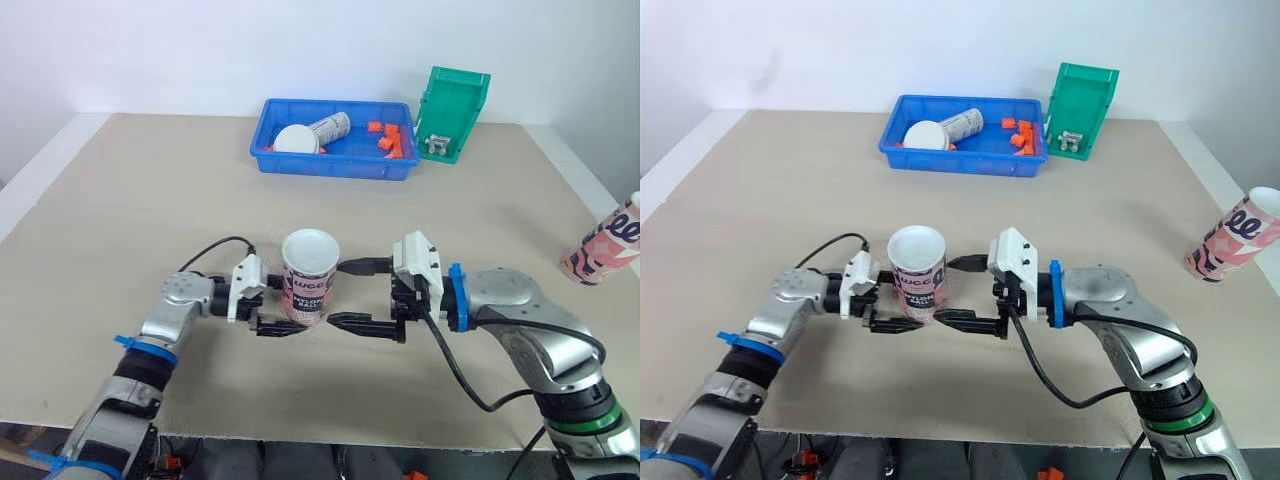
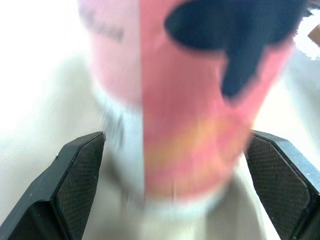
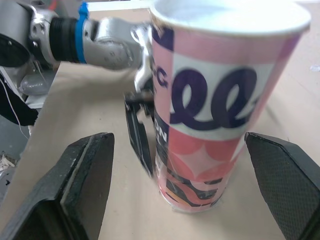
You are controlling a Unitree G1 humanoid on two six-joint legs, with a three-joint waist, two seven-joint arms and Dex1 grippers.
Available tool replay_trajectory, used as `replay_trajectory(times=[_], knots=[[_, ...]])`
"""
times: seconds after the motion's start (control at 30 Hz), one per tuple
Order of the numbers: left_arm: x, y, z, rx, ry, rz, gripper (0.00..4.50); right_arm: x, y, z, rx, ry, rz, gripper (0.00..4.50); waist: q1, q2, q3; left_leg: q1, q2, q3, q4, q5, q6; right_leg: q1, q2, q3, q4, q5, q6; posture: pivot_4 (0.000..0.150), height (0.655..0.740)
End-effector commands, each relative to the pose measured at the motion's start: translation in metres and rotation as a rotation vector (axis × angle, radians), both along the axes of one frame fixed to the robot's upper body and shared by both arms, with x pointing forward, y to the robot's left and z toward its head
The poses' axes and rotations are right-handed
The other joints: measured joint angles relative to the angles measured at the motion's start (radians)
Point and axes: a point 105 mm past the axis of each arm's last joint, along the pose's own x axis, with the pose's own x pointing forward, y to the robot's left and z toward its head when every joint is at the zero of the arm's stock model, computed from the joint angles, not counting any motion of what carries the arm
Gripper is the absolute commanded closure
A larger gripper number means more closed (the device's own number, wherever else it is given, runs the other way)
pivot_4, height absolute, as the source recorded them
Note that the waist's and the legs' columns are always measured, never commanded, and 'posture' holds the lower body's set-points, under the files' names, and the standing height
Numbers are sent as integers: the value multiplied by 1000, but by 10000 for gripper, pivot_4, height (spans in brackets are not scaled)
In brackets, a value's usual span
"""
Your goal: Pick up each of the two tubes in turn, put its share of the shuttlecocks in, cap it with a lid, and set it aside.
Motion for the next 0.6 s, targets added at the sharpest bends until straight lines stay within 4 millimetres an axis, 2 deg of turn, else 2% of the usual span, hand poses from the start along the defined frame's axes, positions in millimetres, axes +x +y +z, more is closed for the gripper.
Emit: replay_trajectory(times=[0.03, 0.23, 0.33, 0.43, 0.6], knots=[[-2, 18, 10, -8, -36, 51, 964, 0, 6, 11, 15, -58, 44, 0, 0, 0, 0, 0, 0, 0, 0, 0, 0, 0, 0, 0, 0, 0, 0, 1500, 7038], [-19, 32, 37, -69, -73, 87, 964, 8, 12, 5, 15, -59, 57, 0, 4, -2, 1, -1, 1, 0, 0, 0, 0, -1, 0, 0, 0, 0, 0, 1500, 7038], [-41, 42, 51, -97, -48, 99, 964, 19, 20, 0, 30, -63, 50, 0, 2, -3, 1, -1, 2, 1, 0, 0, 0, -1, 0, 0, 0, 0, -1, 1500, 7038], [-49, 44, 54, -86, -44, 117, 964, 25, 23, -2, 36, -66, 49, 0, 2, -4, 2, -1, 3, 1, 0, 0, -1, -1, 1, 0, 0, 0, -2, 1500, 7038], [-49, 44, 56, -88, -50, 138, 964, 35, 22, -3, 35, -74, 40, 0, 6, -4, 2, -1, 2, 2, 0, 0, -1, -1, 0, -1, 0, 0, -2, 1500, 7038]])
